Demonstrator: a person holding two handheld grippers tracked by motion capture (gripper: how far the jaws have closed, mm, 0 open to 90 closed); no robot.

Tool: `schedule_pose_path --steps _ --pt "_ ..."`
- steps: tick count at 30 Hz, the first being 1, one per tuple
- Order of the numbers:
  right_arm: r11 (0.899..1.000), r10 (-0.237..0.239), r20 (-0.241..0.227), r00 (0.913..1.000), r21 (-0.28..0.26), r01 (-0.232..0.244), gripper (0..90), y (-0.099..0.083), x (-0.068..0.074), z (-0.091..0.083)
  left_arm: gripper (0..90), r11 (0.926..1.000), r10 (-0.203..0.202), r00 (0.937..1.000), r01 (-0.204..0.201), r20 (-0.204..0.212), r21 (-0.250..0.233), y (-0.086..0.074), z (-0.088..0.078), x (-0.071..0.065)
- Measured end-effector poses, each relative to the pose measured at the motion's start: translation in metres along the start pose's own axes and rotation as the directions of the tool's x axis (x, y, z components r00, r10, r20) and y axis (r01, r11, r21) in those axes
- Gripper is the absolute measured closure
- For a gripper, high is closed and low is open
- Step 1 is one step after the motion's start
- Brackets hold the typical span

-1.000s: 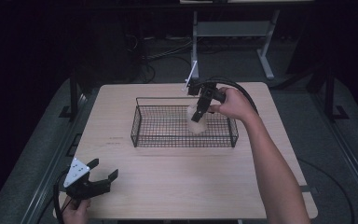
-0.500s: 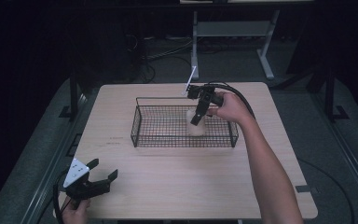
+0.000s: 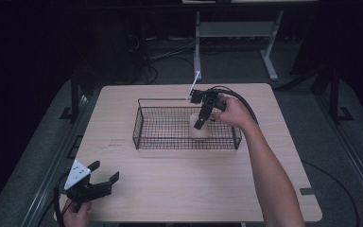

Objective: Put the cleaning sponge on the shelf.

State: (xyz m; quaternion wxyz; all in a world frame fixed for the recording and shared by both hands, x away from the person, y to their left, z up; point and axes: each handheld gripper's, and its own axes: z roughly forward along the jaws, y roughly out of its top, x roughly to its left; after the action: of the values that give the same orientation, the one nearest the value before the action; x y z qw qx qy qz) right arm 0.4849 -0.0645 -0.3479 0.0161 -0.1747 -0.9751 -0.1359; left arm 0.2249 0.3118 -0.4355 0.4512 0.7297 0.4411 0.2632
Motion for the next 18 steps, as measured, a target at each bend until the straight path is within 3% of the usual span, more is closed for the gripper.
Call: schedule_pose_path --steps 18 --pt "0.999 0.022 -0.022 0.9995 0.031 -0.022 27.7 -0.01 -0.008 0.023 13.9 1.0 0.0 1.0 0.0 0.002 0.001 0.0 0.0 0.0"
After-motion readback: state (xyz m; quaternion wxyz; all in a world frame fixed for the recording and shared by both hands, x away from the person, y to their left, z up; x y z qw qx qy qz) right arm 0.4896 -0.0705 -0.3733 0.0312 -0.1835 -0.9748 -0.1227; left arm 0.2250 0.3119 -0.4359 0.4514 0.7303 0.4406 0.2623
